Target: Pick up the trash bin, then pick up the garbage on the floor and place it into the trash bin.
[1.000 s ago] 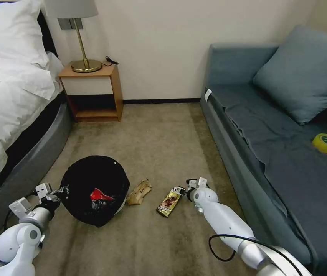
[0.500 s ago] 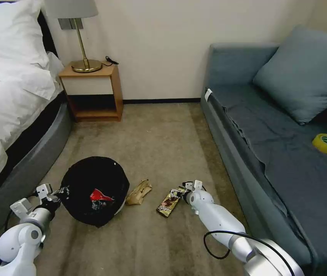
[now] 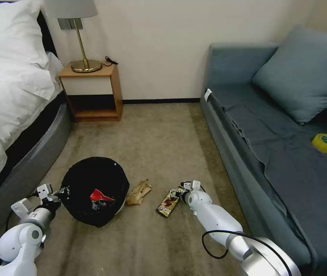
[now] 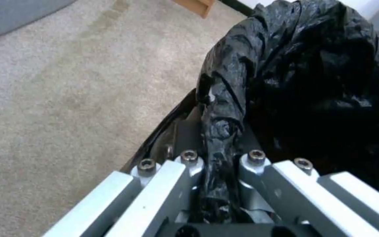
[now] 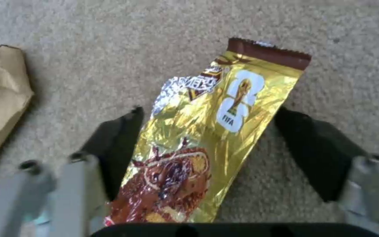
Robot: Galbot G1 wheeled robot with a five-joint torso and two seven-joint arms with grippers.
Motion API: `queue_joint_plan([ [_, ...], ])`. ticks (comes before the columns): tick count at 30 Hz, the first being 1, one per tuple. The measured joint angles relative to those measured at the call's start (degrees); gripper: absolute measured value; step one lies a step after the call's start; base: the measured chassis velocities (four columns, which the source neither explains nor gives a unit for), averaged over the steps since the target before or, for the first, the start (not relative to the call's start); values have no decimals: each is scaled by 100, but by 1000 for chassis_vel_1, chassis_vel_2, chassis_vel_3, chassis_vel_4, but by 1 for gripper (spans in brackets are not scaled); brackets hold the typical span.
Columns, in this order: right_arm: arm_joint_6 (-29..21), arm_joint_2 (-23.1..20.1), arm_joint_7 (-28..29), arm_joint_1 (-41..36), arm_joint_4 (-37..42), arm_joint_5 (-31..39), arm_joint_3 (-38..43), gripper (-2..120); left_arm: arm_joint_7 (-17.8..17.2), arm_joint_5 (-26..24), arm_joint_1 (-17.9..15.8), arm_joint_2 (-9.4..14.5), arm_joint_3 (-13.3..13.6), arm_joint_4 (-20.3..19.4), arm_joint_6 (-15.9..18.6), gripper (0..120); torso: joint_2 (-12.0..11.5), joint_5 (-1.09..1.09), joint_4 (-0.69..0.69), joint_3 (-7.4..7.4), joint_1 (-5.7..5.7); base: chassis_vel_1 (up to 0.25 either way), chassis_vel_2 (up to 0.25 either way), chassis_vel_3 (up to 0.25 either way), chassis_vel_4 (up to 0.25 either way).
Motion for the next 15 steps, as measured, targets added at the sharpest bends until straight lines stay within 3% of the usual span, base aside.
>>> queue_joint_plan([
  [4, 26, 22, -10, 14, -53, -52, -3, 63, 15, 0, 18, -1, -5, 1, -10, 4, 0, 1, 0, 0, 0, 0, 0, 0, 0],
  [7, 64, 28, -42, 10, -88, -93, -6, 45, 27, 0, 37, 0, -16, 1, -22, 4, 0, 1, 1, 0, 0, 0, 0, 0, 0],
  [15, 127, 38, -100, 7, -154, -144, -10, 20, 35, -1, 63, 3, -17, 2, -32, 4, 0, 2, 2, 0, 0, 0, 0, 0, 0],
])
